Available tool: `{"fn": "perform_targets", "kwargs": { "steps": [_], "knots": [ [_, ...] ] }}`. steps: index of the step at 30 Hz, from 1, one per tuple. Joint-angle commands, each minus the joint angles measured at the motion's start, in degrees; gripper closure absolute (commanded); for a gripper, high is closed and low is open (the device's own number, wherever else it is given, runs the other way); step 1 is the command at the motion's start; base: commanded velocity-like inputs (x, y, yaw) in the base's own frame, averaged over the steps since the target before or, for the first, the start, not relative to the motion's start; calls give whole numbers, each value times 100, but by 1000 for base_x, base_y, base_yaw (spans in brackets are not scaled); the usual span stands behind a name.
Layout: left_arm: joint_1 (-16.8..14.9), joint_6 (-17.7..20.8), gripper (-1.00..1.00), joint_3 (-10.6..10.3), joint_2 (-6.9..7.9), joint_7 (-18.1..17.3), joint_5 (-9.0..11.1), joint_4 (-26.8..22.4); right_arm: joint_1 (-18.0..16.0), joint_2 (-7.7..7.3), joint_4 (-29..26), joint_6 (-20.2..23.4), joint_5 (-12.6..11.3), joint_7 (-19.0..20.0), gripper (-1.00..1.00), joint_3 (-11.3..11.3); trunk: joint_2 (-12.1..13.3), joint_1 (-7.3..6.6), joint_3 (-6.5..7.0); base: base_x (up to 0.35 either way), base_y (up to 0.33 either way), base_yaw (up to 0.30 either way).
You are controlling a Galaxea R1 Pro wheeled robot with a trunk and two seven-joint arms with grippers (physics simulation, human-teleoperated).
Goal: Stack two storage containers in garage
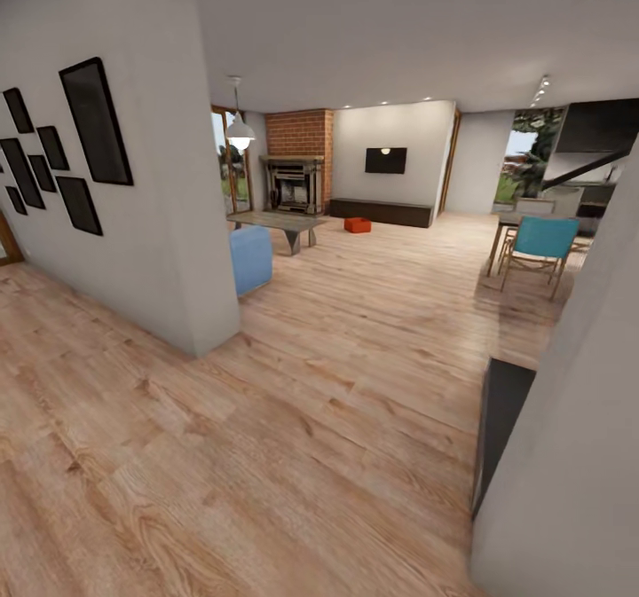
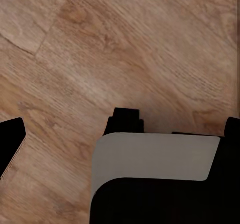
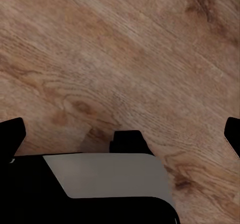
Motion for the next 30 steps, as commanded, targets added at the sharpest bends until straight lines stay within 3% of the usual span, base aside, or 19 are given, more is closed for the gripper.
{"fn": "perform_targets", "kwargs": {
  "steps": [1,30],
  "knots": [
    [-3,19,-100,-6,0,10,37,-2,-7,5,17,-33,-59,-4,-100,47,-3,3,-6,322,0,0],
    [-2,19,-100,-6,0,10,37,-2,-7,4,17,-29,-60,-4,-100,47,-3,3,-6,322,0,0]
  ]
}}
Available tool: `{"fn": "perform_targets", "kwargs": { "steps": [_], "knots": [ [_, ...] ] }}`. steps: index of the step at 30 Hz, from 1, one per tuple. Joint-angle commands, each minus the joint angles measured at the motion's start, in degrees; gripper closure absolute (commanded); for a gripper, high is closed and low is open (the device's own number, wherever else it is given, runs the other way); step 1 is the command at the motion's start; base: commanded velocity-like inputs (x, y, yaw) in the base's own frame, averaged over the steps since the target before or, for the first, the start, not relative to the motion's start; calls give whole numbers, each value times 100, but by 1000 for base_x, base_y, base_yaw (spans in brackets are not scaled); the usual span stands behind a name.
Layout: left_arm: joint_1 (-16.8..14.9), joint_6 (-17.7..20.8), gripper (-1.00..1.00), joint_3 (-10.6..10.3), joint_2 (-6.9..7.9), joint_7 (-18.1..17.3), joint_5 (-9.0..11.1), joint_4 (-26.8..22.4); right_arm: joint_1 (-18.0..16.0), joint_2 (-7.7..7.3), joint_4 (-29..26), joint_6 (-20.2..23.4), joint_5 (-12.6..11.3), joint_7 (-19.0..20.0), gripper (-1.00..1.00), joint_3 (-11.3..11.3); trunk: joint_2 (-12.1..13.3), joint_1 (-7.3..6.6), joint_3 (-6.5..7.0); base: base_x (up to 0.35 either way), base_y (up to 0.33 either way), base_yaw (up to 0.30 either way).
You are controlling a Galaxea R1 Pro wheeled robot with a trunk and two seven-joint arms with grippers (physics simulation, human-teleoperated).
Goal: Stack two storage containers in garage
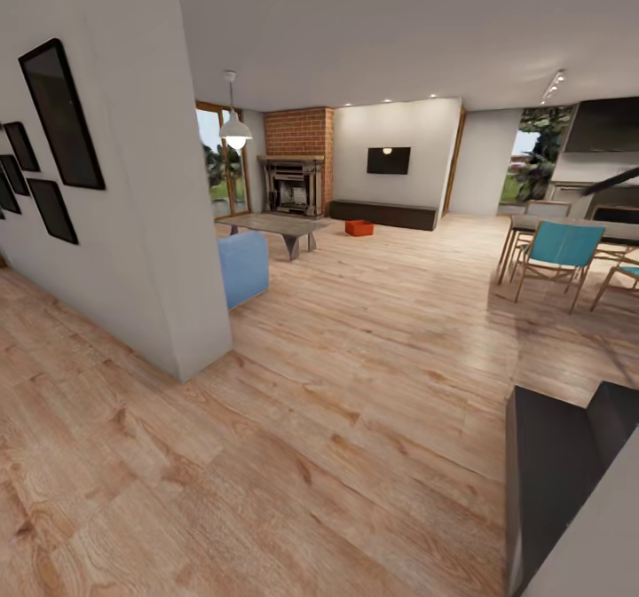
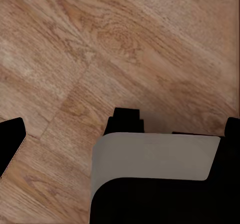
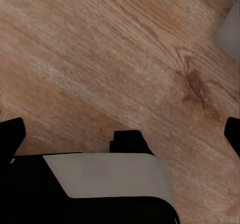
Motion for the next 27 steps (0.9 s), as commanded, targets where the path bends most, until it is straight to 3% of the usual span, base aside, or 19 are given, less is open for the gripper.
{"fn": "perform_targets", "kwargs": {
  "steps": [1,27],
  "knots": [
    [-5,19,-100,-4,0,10,37,-2,-7,5,17,-33,-58,-4,-100,48,-3,3,-6,322,0,0],
    [-4,19,-100,-4,0,10,37,-2,-7,5,17,-33,-58,-4,-100,48,-3,3,-6,322,0,0]
  ]
}}
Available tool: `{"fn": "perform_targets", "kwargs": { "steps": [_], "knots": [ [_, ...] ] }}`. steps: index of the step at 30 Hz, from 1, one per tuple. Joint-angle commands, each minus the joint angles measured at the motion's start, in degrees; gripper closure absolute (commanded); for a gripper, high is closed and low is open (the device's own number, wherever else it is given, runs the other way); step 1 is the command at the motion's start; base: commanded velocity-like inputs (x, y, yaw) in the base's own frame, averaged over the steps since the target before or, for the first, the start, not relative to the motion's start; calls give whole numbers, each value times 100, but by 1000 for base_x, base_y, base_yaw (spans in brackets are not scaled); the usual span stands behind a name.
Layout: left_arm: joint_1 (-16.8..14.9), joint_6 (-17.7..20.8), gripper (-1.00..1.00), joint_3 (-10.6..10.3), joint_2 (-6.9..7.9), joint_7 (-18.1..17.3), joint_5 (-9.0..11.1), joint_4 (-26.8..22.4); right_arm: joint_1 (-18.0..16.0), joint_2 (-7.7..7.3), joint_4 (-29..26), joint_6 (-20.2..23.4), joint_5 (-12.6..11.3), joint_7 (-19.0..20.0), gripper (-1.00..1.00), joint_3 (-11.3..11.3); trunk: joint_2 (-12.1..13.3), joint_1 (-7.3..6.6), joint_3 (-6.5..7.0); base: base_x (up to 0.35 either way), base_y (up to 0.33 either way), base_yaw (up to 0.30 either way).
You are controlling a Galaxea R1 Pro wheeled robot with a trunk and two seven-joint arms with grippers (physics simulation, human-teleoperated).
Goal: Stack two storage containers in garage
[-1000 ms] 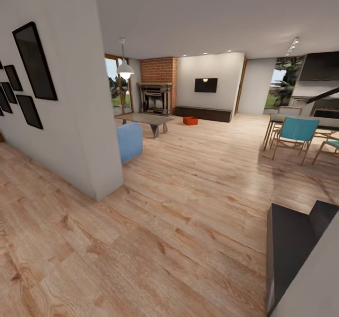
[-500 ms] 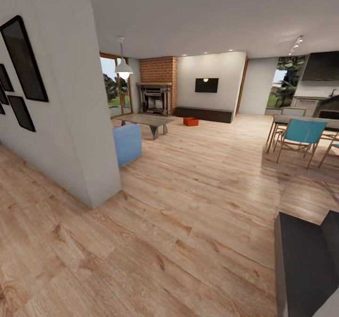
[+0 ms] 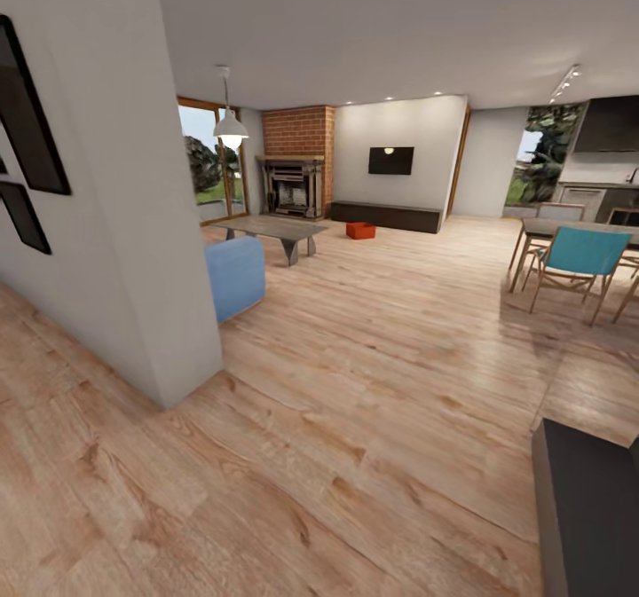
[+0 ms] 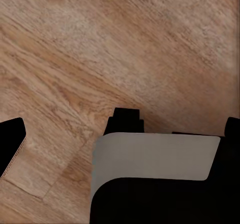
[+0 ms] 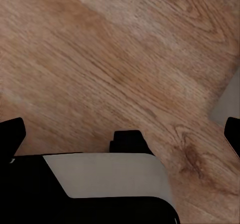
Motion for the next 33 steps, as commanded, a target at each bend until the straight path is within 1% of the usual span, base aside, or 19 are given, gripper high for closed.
{"fn": "perform_targets", "kwargs": {
  "steps": [1,22,33],
  "knots": [
    [-4,19,-100,-5,0,10,37,-2,-7,5,17,-33,-59,-4,-100,48,-3,3,-6,322,0,0],
    [-3,19,-100,-7,0,10,37,-2,-7,4,17,-33,-60,-4,-100,48,-3,3,-6,322,0,-3],
    [-3,19,-100,-6,0,10,37,-2,-7,5,17,-33,-60,-4,-100,51,-3,3,-6,322,0,-154]
  ]
}}
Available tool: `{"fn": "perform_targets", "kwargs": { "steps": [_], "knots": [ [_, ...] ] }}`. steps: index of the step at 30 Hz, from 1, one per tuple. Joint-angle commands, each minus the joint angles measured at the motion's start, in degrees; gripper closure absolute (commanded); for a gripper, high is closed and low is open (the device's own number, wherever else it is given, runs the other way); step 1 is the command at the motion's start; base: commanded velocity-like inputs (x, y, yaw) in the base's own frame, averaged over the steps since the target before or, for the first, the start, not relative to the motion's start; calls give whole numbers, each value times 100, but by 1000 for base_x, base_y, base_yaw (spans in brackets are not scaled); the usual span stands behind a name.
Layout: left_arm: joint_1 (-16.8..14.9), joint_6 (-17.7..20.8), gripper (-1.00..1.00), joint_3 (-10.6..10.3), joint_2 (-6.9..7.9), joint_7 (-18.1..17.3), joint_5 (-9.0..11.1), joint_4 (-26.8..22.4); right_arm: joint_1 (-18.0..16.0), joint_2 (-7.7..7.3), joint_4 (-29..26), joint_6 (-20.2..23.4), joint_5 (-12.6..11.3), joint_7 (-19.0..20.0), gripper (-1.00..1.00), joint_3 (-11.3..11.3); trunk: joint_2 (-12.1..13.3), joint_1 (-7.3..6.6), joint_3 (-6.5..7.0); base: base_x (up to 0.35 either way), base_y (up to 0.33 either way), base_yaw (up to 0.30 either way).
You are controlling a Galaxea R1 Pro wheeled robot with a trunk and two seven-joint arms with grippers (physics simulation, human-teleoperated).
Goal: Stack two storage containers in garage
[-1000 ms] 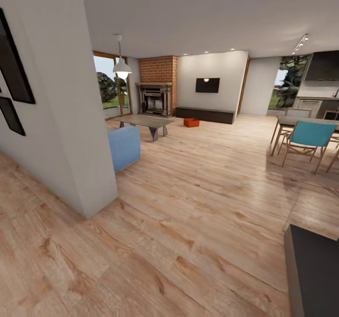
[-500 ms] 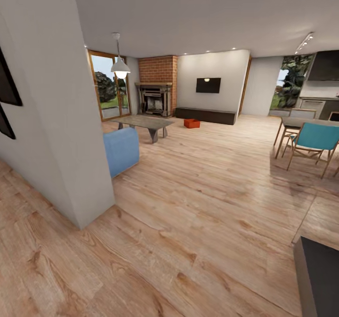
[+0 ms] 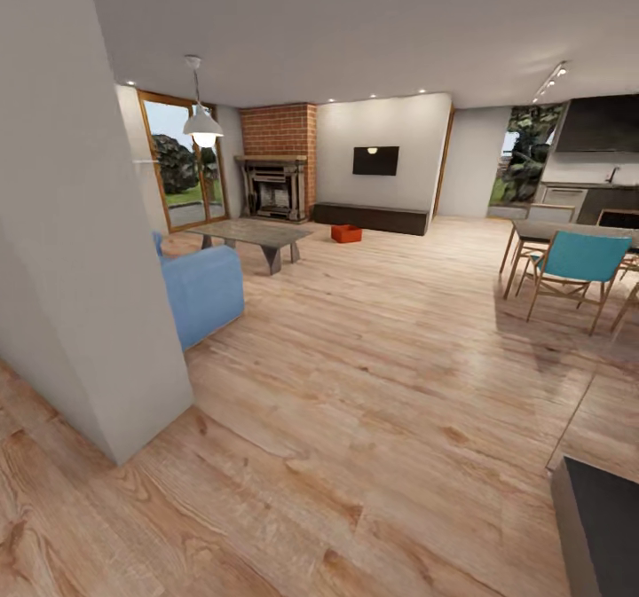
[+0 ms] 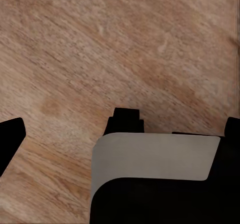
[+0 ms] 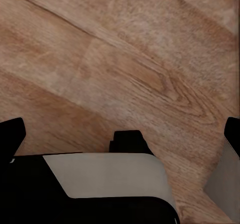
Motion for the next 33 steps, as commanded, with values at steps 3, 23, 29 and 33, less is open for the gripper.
{"fn": "perform_targets", "kwargs": {
  "steps": [3,23,29,33],
  "knots": [
    [-2,18,-100,-6,0,10,37,-2,-7,5,17,-32,-59,-4,-100,50,-3,3,-6,322,0,-180],
    [-2,18,-100,-5,0,10,37,-2,-7,5,17,-32,-59,-4,-100,46,-3,3,-6,322,0,-163],
    [-3,18,-100,-1,0,10,37,-2,-7,5,17,-32,-56,-4,-100,46,-3,3,-6,322,0,-37],
    [-2,18,-100,-5,0,10,37,-2,-7,5,17,-32,-56,-4,-100,45,-3,3,-6,322,0,-1]
  ]
}}
